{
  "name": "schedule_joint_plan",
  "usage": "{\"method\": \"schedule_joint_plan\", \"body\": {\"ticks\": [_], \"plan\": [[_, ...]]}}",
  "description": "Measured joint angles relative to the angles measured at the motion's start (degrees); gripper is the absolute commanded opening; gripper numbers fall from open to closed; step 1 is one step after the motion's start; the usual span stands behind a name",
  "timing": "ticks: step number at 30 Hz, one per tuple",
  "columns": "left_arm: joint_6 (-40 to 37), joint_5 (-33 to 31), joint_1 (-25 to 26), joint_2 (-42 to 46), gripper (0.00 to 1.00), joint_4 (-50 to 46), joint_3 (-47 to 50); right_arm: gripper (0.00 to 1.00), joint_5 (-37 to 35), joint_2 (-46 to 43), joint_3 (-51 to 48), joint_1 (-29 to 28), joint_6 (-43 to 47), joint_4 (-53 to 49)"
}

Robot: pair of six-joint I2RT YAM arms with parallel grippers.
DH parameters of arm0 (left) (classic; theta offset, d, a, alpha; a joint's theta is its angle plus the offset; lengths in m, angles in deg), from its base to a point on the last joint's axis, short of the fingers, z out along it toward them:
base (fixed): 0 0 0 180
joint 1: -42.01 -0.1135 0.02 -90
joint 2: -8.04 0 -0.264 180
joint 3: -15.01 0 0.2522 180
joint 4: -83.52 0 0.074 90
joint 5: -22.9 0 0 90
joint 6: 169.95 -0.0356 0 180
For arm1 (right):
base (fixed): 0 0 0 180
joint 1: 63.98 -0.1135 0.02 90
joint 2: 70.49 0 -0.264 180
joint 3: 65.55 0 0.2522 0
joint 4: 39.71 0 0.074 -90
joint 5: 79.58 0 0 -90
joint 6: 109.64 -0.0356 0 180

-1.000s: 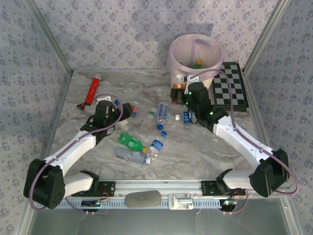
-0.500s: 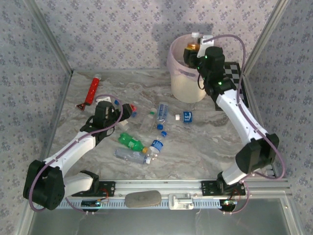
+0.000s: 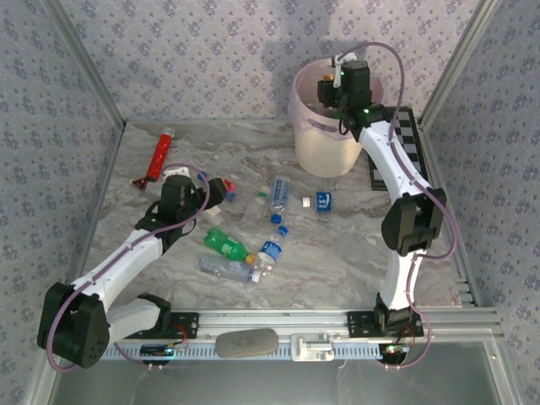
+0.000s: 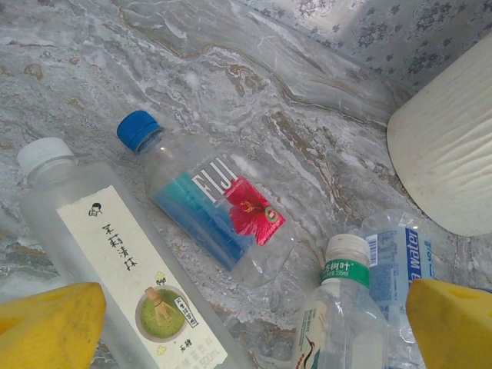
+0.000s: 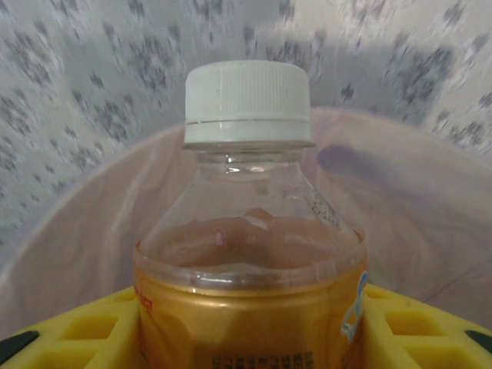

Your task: Put the plastic bottles in the bin

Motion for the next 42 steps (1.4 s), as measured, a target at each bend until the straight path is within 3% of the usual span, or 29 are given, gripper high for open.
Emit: {"method": "schedule_joint_plan", "body": {"ticks": [14,16,19,22,31,35,42], "plan": [[-0.4,0.0,0.0,0.2,1.0,-0.7,0.0,0.53,3.5,9.2,14.9,1.9,-3.1,-20.1],[-0.4,0.0,0.0,0.2,1.0,-0.8,0.0,0.59,4.4,9.4,15.4,2.5,-3.9,-20.8],[-0.4,0.0,0.0,0.2,1.0,-0.9,0.0,0.78,5.3,9.6,15.7,3.1,-5.2,-21.7],[-0.4,0.0,0.0,0.3,1.0,-1.1,0.0,0.89,6.1,9.7,16.1,3.3,-5.6,-22.1],[-0.4,-0.9,0.0,0.3,1.0,-1.4,0.0,0.92,7.1,9.4,17.8,3.2,-5.9,-21.2],[-0.3,-2.3,-0.1,0.3,1.0,-2.7,0.0,0.96,7.1,5.7,14.5,2.6,-5.8,-19.3],[2.8,-3.7,-3.8,-0.3,1.0,-4.5,0.0,0.99,6.9,-10.8,-2.0,-1.7,-5.8,-11.4]]}}
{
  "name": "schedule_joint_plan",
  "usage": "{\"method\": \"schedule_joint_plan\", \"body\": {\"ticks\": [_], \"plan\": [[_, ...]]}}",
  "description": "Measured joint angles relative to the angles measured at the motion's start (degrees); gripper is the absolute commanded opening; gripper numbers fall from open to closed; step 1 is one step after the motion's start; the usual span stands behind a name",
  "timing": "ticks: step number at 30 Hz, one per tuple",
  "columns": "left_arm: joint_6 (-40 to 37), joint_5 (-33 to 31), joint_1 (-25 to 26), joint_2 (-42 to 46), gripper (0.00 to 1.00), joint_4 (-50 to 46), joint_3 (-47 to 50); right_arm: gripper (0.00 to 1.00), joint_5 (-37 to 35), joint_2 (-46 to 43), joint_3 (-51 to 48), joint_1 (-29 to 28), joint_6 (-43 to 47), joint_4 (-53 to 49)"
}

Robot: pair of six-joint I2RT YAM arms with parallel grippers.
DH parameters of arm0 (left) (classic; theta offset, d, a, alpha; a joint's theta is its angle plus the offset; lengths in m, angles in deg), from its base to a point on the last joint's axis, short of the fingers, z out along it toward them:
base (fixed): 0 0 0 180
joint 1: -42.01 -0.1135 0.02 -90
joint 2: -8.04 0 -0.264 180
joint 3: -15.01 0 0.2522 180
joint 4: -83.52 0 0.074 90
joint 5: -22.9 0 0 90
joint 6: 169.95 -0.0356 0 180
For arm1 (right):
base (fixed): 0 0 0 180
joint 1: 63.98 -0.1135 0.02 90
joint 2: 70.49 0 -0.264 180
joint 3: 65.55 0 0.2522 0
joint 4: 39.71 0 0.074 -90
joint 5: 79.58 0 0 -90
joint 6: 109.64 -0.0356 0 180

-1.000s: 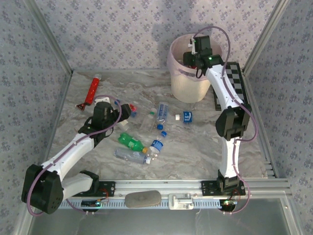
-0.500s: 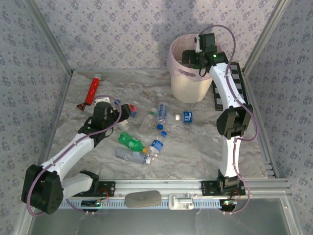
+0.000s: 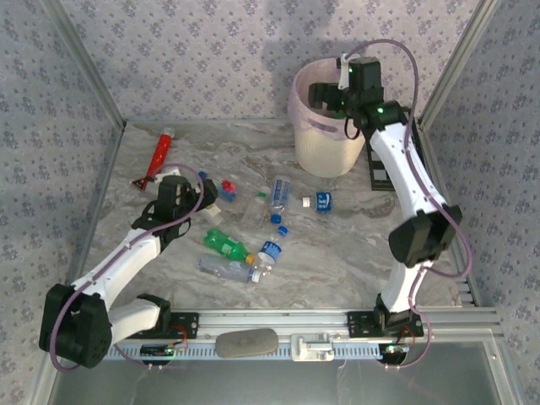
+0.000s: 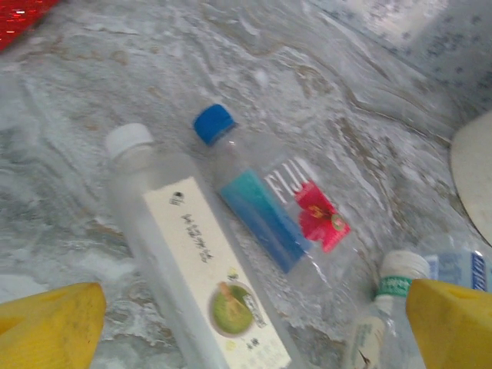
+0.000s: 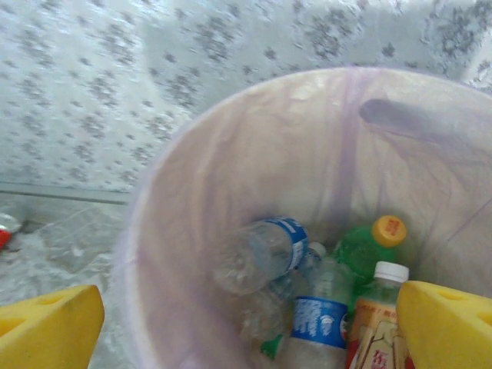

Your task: Put the plastic bottles in the bin

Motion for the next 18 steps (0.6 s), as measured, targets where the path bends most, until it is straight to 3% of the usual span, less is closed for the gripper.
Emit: {"method": "schedule_joint_plan", "body": {"ticks": [7,18], "plan": [[2.5,-0.6,-1.9,-3.9,1.0,-1.1,0.0,0.99,-1.4,-13.2,-18.1,-7.3,-0.3,6.3],[2.9,-1.2,0.7,-13.8,1.0,-3.5,-4.7,0.99,-6.2,-22.7,-43.5,-17.8,-8.3,12.9]]}}
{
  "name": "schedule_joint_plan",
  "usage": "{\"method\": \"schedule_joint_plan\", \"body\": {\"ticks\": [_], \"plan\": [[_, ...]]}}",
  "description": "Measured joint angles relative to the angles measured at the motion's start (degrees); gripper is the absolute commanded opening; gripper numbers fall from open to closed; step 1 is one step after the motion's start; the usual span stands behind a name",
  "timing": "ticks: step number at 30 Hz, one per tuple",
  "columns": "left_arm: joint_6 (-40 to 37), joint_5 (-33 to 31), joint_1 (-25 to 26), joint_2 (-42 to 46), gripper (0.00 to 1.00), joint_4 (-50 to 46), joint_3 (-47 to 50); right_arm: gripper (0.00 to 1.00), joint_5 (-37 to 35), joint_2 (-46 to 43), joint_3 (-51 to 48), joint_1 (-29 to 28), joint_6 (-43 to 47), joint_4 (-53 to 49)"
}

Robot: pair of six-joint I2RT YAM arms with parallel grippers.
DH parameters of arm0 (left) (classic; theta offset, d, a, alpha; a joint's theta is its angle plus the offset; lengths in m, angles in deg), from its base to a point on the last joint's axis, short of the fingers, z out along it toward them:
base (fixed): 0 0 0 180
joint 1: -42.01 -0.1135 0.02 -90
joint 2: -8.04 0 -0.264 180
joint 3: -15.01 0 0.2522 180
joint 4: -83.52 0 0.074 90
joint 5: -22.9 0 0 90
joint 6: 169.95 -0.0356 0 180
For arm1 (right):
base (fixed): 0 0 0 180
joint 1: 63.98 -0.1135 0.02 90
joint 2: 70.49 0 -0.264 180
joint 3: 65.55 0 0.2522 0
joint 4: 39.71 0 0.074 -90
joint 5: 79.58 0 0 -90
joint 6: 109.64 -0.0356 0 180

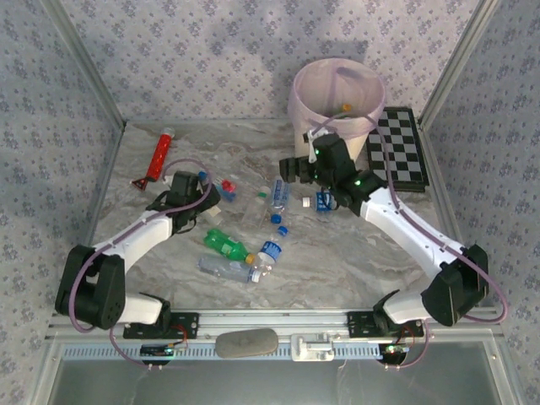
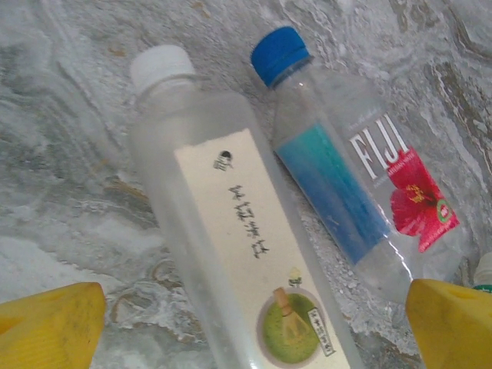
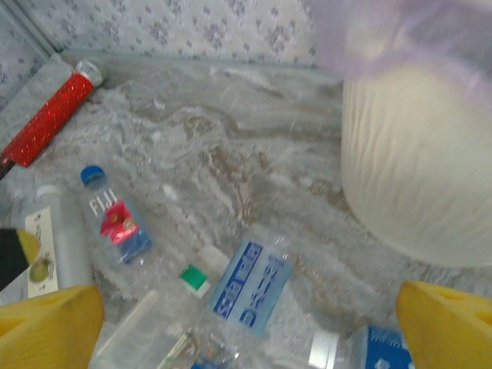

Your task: Put the plastic bottles in the bin

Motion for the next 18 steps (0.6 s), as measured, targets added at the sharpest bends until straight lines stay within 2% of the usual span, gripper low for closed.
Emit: {"method": "schedule_joint_plan", "body": {"ticks": [6,18], "plan": [[0.5,-1.6,3.0,-4.0,1.0,-0.6,-1.9,0.99,-1.0,-0.7,-6.5,-1.0,-4.9,4.5],[2.0,-4.3,4.9,-8.4,1.0,-1.7,-2.6,0.99,-3.0,-0.7,-6.8,-1.2,-6.3,9.3]]}}
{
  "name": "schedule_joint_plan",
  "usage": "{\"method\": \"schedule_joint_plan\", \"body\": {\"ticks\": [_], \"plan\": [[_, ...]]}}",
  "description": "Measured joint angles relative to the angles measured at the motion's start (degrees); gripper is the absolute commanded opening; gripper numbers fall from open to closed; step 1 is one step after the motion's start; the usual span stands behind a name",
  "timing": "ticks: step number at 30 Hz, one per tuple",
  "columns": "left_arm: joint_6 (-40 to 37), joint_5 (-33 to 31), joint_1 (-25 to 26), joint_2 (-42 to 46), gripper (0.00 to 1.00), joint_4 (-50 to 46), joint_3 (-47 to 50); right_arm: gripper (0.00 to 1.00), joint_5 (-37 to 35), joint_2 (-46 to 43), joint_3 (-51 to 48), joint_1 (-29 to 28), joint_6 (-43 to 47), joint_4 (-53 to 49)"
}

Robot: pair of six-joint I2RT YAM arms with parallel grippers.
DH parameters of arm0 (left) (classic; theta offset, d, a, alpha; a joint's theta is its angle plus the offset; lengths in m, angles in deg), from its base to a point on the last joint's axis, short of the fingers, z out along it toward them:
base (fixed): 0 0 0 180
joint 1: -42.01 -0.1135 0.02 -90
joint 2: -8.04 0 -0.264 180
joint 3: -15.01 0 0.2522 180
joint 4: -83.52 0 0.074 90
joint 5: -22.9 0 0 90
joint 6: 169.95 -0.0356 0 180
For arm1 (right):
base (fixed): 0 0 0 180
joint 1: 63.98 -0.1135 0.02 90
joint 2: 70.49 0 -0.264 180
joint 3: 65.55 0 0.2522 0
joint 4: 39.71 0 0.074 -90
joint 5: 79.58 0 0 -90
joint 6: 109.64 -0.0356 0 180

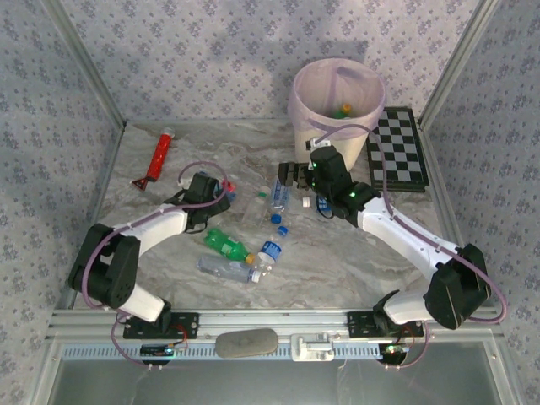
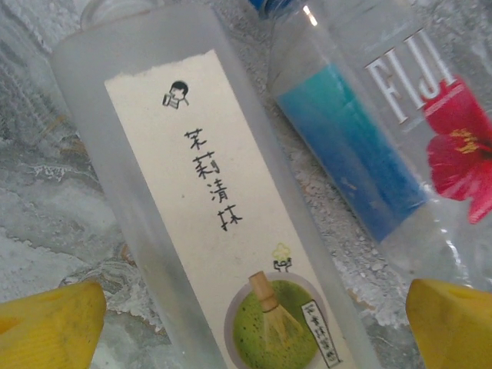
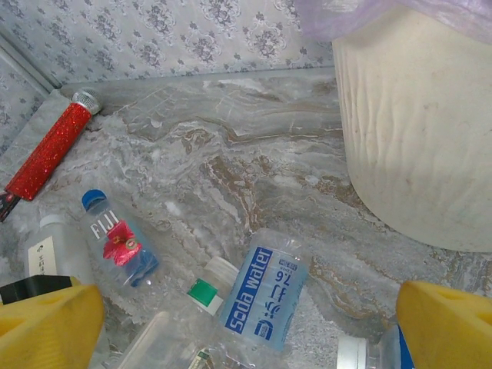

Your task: Put the plastic bottles in the bin

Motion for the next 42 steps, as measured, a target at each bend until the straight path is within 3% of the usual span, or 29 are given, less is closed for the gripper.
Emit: {"method": "schedule_joint_plan", "body": {"ticks": [12,17,33,42], "plan": [[1.0,-1.2,0.0,-3.8,0.94,0.2,-0.2,0.99,-0.9,0.0,0.0,0.0,-0.2,0.0],[1.6,-2.3,0.0,-3.9,0.87,0.6,-0.2,0.99,-1.2,0.0,0.0,0.0,-0.2,0.0],[2.5,-3.6,-1.6,-3.8,0.5,4.8,1.6,0.99,-1.4,0.0,0.0,0.0,-0.2,0.0],[1.6,-3.7,-3.3,0.4,0.45,6.8,5.7,0.99,-1.3,0.0,0.0,-0.2,-0.4,0.0]]}}
